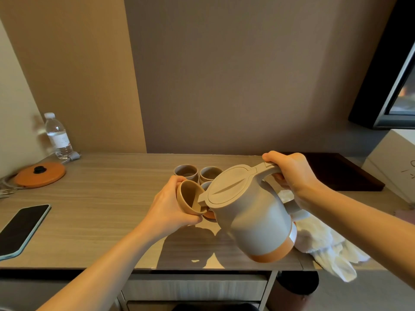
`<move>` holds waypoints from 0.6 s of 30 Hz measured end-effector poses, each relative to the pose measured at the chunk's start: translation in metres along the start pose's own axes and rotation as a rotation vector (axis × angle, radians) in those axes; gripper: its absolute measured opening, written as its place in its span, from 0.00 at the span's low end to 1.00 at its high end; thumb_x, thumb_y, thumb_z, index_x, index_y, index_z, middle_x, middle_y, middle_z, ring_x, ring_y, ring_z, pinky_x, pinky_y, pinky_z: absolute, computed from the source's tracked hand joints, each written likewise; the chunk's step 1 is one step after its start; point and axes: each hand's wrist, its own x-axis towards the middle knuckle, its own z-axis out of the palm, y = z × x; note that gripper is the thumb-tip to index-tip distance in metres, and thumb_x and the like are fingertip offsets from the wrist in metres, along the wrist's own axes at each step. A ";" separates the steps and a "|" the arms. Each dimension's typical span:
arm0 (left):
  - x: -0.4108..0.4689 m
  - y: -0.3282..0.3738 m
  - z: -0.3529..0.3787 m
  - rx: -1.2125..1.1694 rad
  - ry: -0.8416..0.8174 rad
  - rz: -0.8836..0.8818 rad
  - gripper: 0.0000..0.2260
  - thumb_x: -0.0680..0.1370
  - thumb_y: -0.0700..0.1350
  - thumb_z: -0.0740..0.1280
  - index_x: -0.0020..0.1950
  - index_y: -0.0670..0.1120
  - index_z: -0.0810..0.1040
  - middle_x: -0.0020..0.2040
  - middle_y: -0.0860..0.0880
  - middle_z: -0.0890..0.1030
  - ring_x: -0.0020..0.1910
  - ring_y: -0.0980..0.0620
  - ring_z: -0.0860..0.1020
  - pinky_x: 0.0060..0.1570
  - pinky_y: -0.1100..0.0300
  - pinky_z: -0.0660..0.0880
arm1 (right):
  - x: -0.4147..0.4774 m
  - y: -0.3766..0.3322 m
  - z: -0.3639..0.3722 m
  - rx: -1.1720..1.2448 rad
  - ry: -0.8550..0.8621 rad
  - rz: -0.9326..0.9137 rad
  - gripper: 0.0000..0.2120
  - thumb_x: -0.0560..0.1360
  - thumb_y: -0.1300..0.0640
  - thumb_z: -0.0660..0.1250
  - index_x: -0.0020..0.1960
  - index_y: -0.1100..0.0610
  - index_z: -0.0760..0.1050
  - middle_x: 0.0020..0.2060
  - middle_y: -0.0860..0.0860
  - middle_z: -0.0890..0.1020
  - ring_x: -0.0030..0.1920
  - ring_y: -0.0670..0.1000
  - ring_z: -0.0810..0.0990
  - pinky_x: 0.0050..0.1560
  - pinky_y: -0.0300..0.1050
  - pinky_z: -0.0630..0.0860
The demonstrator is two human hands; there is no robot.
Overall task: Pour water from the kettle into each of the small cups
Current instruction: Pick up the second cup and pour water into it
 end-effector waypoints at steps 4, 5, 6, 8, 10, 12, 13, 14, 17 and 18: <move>-0.002 -0.002 0.003 0.006 -0.009 0.009 0.39 0.58 0.49 0.84 0.62 0.58 0.65 0.52 0.65 0.73 0.51 0.59 0.74 0.43 0.70 0.71 | -0.001 -0.001 0.001 -0.027 -0.015 -0.012 0.15 0.73 0.54 0.67 0.33 0.63 0.77 0.27 0.55 0.72 0.29 0.48 0.67 0.35 0.43 0.67; -0.002 -0.002 0.004 0.009 -0.011 0.012 0.39 0.58 0.50 0.84 0.61 0.58 0.65 0.52 0.65 0.73 0.51 0.60 0.74 0.42 0.70 0.71 | -0.001 0.000 0.001 -0.031 -0.018 -0.013 0.15 0.73 0.54 0.67 0.33 0.63 0.77 0.27 0.55 0.72 0.29 0.48 0.67 0.35 0.43 0.67; -0.002 -0.003 0.005 0.011 -0.013 0.014 0.39 0.58 0.50 0.84 0.61 0.58 0.65 0.52 0.65 0.73 0.51 0.61 0.74 0.42 0.70 0.71 | -0.001 0.000 0.001 -0.037 -0.021 -0.013 0.15 0.73 0.54 0.66 0.33 0.63 0.77 0.27 0.55 0.72 0.29 0.48 0.67 0.35 0.43 0.67; -0.003 -0.004 0.006 0.011 -0.019 0.017 0.39 0.58 0.50 0.84 0.61 0.58 0.66 0.52 0.65 0.73 0.51 0.62 0.74 0.43 0.69 0.72 | -0.001 0.001 0.001 -0.052 -0.027 -0.014 0.16 0.73 0.54 0.66 0.32 0.63 0.77 0.25 0.54 0.71 0.28 0.48 0.67 0.33 0.42 0.66; -0.003 -0.006 0.008 0.001 -0.026 0.014 0.39 0.58 0.50 0.84 0.61 0.58 0.66 0.53 0.64 0.73 0.51 0.61 0.74 0.44 0.68 0.73 | -0.001 0.002 0.001 -0.057 -0.032 -0.015 0.16 0.74 0.54 0.66 0.30 0.62 0.76 0.22 0.51 0.71 0.27 0.47 0.66 0.31 0.40 0.66; -0.004 -0.008 0.009 -0.006 -0.032 0.009 0.39 0.59 0.49 0.84 0.62 0.57 0.66 0.53 0.64 0.74 0.52 0.60 0.74 0.45 0.68 0.74 | -0.002 0.002 0.001 -0.060 -0.038 -0.017 0.17 0.74 0.55 0.66 0.29 0.61 0.75 0.20 0.49 0.70 0.26 0.47 0.66 0.30 0.39 0.65; -0.004 -0.008 0.009 -0.008 -0.034 0.009 0.38 0.59 0.49 0.84 0.62 0.57 0.66 0.53 0.63 0.74 0.52 0.60 0.74 0.45 0.68 0.74 | -0.002 0.002 0.001 -0.062 -0.043 -0.019 0.17 0.74 0.55 0.66 0.28 0.60 0.75 0.19 0.48 0.69 0.25 0.47 0.66 0.29 0.39 0.65; -0.005 -0.009 0.010 -0.010 -0.035 0.008 0.38 0.59 0.49 0.84 0.62 0.57 0.66 0.53 0.64 0.74 0.52 0.61 0.74 0.45 0.68 0.74 | -0.002 0.002 0.002 -0.066 -0.048 -0.021 0.17 0.74 0.55 0.66 0.28 0.60 0.75 0.19 0.48 0.69 0.25 0.47 0.65 0.29 0.39 0.65; -0.006 -0.010 0.011 -0.014 -0.034 0.007 0.38 0.59 0.50 0.84 0.62 0.58 0.66 0.53 0.65 0.73 0.52 0.61 0.74 0.43 0.68 0.74 | -0.002 0.003 0.003 -0.081 -0.050 -0.026 0.18 0.74 0.55 0.65 0.27 0.60 0.74 0.18 0.48 0.69 0.26 0.48 0.65 0.30 0.40 0.65; -0.006 -0.011 0.011 -0.015 -0.035 0.004 0.38 0.59 0.50 0.84 0.62 0.57 0.66 0.53 0.65 0.73 0.52 0.61 0.75 0.43 0.69 0.74 | -0.002 0.003 0.003 -0.084 -0.049 -0.027 0.18 0.74 0.55 0.65 0.27 0.60 0.74 0.19 0.48 0.69 0.26 0.48 0.66 0.31 0.40 0.65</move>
